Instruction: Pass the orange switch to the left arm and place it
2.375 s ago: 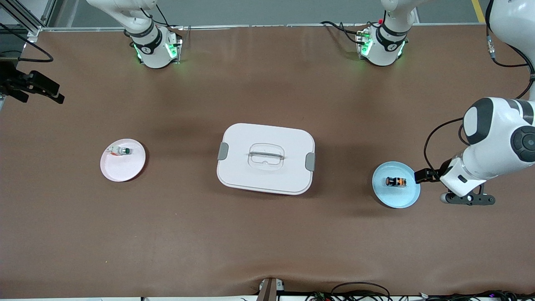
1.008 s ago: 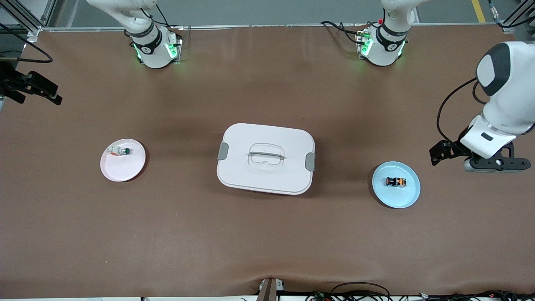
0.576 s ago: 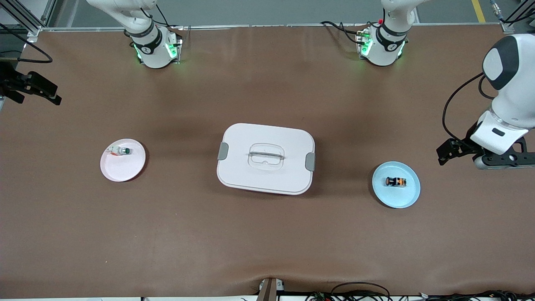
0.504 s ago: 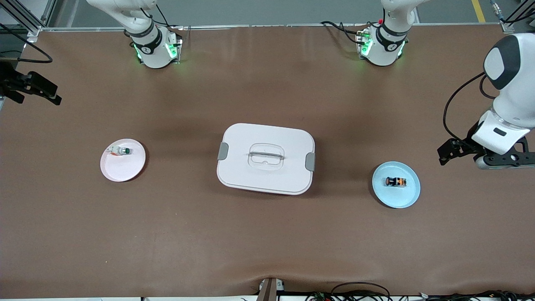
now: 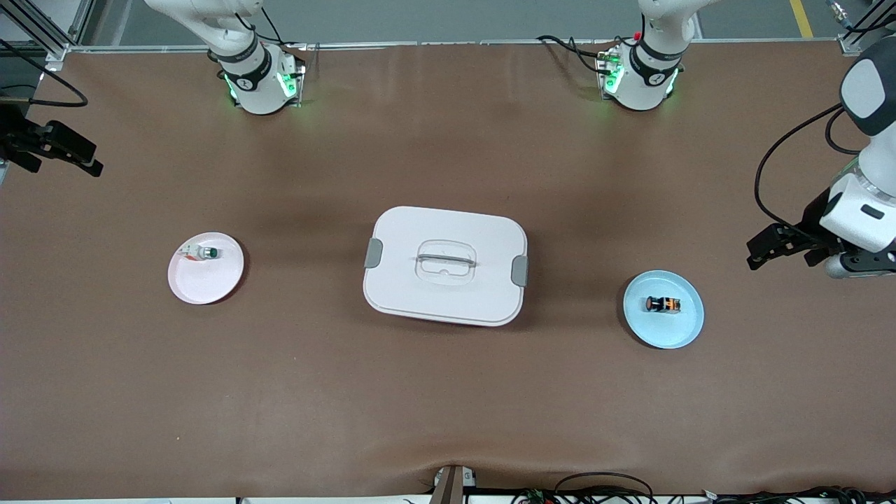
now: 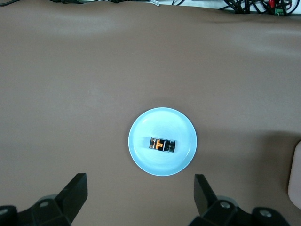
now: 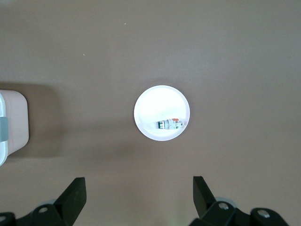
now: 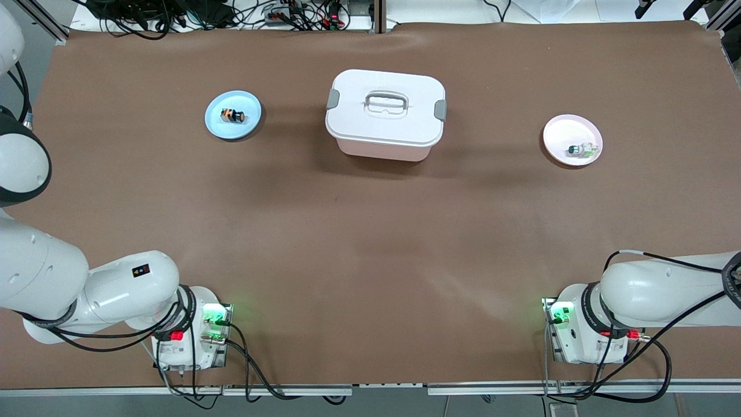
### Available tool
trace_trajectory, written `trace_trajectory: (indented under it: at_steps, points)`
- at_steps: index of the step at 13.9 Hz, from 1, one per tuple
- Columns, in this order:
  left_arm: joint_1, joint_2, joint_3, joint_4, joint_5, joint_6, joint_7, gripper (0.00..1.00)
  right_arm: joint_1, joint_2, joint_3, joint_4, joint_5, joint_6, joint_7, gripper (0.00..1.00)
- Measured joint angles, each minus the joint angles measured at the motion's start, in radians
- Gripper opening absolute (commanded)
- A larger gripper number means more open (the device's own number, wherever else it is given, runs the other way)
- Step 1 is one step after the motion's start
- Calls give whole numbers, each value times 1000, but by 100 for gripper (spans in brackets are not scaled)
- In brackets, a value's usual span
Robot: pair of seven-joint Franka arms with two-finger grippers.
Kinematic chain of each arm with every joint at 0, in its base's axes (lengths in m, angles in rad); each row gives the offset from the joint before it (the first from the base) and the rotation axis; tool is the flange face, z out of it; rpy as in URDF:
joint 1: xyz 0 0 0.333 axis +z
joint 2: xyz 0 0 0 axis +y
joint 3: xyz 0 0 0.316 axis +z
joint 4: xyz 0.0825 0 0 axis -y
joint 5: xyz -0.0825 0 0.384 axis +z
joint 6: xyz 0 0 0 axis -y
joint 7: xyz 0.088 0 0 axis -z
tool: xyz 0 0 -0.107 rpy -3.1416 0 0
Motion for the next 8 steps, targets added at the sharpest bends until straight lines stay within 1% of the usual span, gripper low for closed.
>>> trace_trajectory:
  at_steps: [8]
  points:
    - [1, 4, 0, -1, -2, -8, 0, 100, 22, 0, 7, 0, 0, 0, 50, 100]
